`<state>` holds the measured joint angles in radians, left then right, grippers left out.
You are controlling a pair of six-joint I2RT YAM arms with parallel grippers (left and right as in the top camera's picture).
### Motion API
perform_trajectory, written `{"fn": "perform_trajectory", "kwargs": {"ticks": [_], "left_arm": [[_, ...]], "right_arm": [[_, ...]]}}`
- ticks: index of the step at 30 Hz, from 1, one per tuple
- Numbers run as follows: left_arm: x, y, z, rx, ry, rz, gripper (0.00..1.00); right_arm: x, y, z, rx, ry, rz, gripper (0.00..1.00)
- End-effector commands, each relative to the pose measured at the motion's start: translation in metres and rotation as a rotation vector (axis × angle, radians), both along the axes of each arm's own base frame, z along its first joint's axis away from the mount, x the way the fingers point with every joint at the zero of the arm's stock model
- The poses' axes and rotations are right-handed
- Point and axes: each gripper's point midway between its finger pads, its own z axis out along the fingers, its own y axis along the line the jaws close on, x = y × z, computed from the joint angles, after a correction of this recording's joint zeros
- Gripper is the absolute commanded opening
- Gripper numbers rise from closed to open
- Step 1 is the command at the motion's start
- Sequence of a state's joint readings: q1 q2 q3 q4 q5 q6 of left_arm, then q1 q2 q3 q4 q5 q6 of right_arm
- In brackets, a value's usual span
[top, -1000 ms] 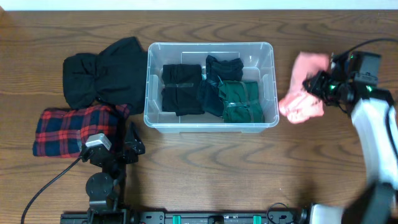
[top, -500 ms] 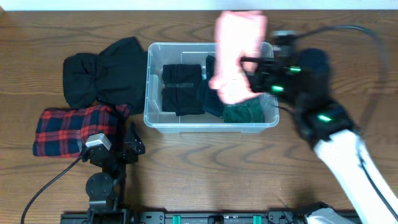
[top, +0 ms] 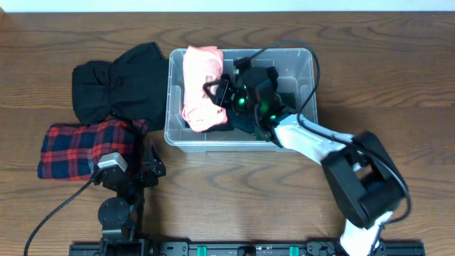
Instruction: Pack container
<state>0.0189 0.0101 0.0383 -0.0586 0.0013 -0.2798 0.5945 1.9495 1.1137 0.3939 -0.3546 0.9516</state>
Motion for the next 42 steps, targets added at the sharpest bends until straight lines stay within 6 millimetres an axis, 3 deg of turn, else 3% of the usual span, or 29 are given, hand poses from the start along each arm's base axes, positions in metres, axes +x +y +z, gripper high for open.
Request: {"fn": "perform_trajectory", "kwargs": {"ticks": [1, 3, 5, 7, 11, 15, 18, 22, 27, 32, 36, 42], "left_arm": [[0.000, 0.000, -0.018, 0.012, 0.041, -0.003, 0.98], [0.000, 0.000, -0.018, 0.012, 0.041, -0.003, 0.98], [0.000, 0.000, -0.018, 0.012, 0.041, -0.004, 0.98], [0.000, 0.000, -0.018, 0.012, 0.041, -0.004, 0.98], [0.000, 0.000, -0.018, 0.012, 0.041, -0.003, 0.98], [0.000, 0.000, -0.018, 0.012, 0.041, -0.004, 0.98], [0.000, 0.000, -0.018, 0.012, 0.041, -0.004, 0.98], [0.000, 0.000, -0.018, 0.012, 0.041, -0.003, 0.98], [0.000, 0.000, -0.018, 0.012, 0.041, -0.003, 0.98], [0.000, 0.000, -0.018, 0.012, 0.041, -0.003, 0.98], [0.000, 0.000, -0.018, 0.012, 0.041, -0.004, 0.98], [0.001, -0.006, -0.015, 0.007, 0.029, -0.039, 0.98]], "right_arm": [[-0.007, 0.005, -0.011, 0.024, 0.045, 0.067, 0.58], [-0.005, -0.005, -0.010, -0.010, 0.021, 0.088, 0.72], [-0.001, -0.023, -0.004, -0.061, 0.003, 0.078, 0.78], [0.004, -0.049, 0.008, -0.126, -0.020, 0.048, 0.99], [0.003, -0.104, 0.054, -0.239, -0.096, 0.020, 0.99], [-0.013, -0.165, 0.112, -0.356, -0.156, -0.033, 0.99], [-0.023, -0.230, 0.141, -0.447, -0.135, -0.198, 0.99], [-0.035, -0.311, 0.156, -0.488, -0.087, -0.412, 0.99], [-0.050, -0.376, 0.140, -0.526, 0.024, -0.524, 0.99], [-0.060, -0.406, 0.109, -0.566, 0.158, -0.550, 0.99], [-0.063, -0.409, 0.094, -0.566, 0.221, -0.543, 0.99], [-0.062, -0.410, 0.089, -0.565, 0.238, -0.538, 0.99]]}}
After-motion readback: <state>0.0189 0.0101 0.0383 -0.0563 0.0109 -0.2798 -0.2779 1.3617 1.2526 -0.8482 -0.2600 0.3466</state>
